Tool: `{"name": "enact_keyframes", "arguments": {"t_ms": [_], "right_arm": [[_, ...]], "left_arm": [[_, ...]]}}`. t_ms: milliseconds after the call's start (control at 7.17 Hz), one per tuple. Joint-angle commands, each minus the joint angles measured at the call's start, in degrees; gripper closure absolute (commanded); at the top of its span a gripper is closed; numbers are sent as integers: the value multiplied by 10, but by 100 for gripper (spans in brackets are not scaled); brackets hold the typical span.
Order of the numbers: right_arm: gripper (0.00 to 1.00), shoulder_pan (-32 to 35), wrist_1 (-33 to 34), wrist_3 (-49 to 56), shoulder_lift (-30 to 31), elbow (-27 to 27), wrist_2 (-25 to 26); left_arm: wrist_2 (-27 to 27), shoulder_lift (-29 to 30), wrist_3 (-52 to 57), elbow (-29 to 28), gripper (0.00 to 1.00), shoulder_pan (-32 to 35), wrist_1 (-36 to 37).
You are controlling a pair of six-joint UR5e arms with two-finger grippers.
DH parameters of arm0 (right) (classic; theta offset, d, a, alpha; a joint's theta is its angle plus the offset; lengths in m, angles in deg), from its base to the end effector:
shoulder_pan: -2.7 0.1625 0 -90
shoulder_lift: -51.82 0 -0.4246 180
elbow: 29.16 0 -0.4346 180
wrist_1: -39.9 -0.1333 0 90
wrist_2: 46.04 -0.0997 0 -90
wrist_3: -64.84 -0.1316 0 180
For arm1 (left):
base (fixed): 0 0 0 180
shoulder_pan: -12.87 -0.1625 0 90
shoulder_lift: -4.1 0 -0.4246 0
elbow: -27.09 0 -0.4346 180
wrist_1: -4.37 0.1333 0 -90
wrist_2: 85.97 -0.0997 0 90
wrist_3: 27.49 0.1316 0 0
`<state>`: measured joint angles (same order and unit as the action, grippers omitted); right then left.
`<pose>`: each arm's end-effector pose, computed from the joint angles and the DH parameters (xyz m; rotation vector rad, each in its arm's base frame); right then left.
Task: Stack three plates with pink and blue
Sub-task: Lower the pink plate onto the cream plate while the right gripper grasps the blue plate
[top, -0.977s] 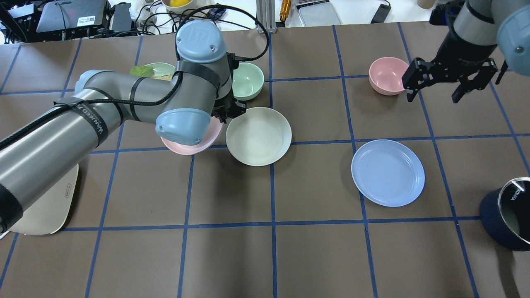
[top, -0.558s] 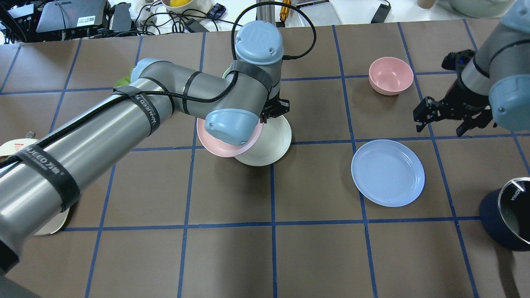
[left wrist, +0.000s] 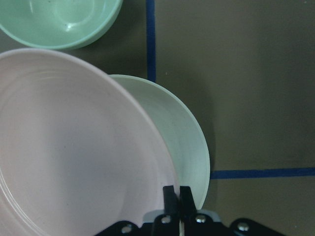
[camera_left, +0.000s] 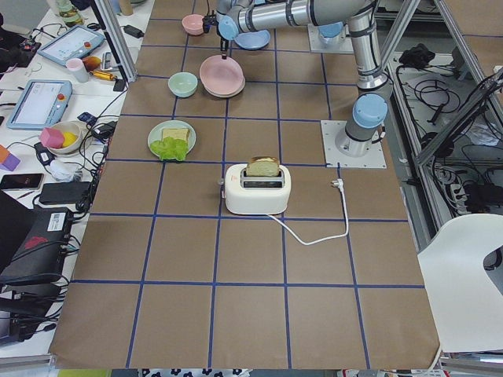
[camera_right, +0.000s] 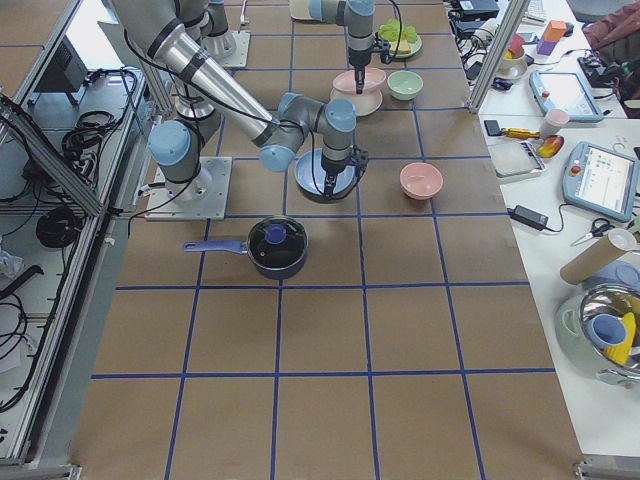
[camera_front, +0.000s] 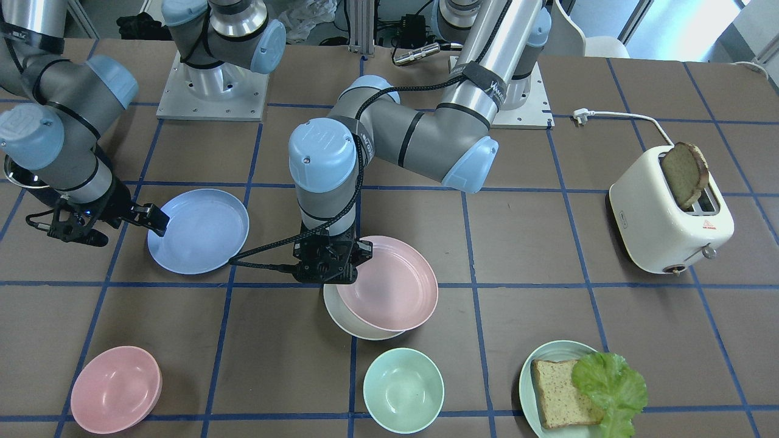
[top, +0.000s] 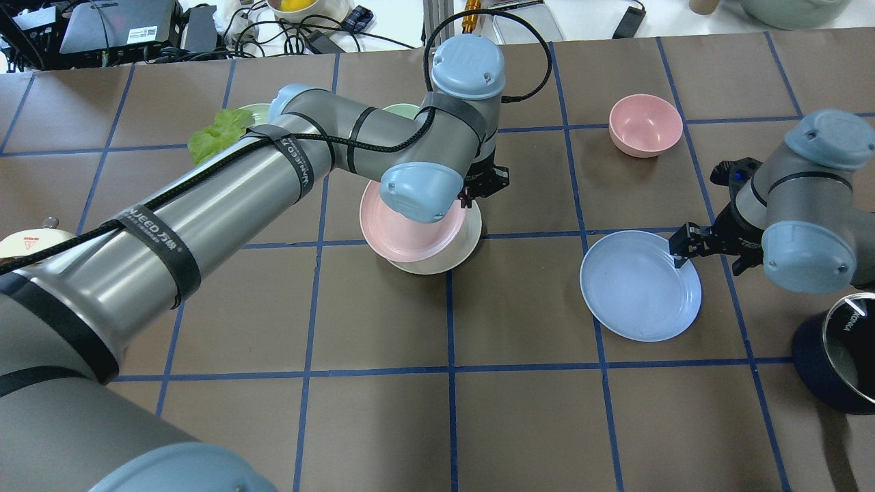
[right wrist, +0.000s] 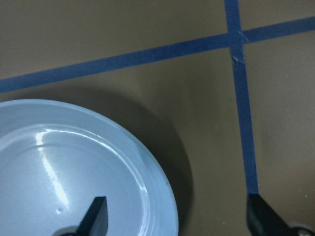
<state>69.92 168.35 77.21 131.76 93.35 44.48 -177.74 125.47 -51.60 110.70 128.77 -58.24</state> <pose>-0.0657 -0.4976 0.1482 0.2831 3.1137 0.1115 -0.4308 -0.5913 0.2143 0.0479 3.1300 -0.0801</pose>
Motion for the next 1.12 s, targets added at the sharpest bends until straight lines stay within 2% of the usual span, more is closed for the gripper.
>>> {"name": "enact_keyframes", "arguments": {"t_ms": [0, 140, 279, 419, 558, 698, 837, 977], "right_arm": [[0, -5, 3, 56, -13, 4, -1], [7, -5, 2, 57, -13, 11, -4], [12, -5, 4, 59, -13, 14, -18], [18, -5, 0, 59, -14, 14, -18], [32, -5, -3, 59, -14, 13, -18], [49, -5, -3, 59, -14, 13, -18], [60, -5, -3, 58, -14, 13, -18], [81, -5, -4, 55, -13, 9, -18]], "left_arm": [[5, 19, -1, -6, 100, 9, -6], [2, 24, -1, -6, 89, 10, -5], [2, 26, 9, -7, 1, 9, -4], [4, 21, 9, -12, 0, 9, -6], [4, 2, 9, -19, 0, 4, -17], [9, -22, 14, -22, 0, 3, -56], [9, -57, 29, -19, 0, -14, -103], [10, -93, 68, -21, 0, -41, -170]]}}
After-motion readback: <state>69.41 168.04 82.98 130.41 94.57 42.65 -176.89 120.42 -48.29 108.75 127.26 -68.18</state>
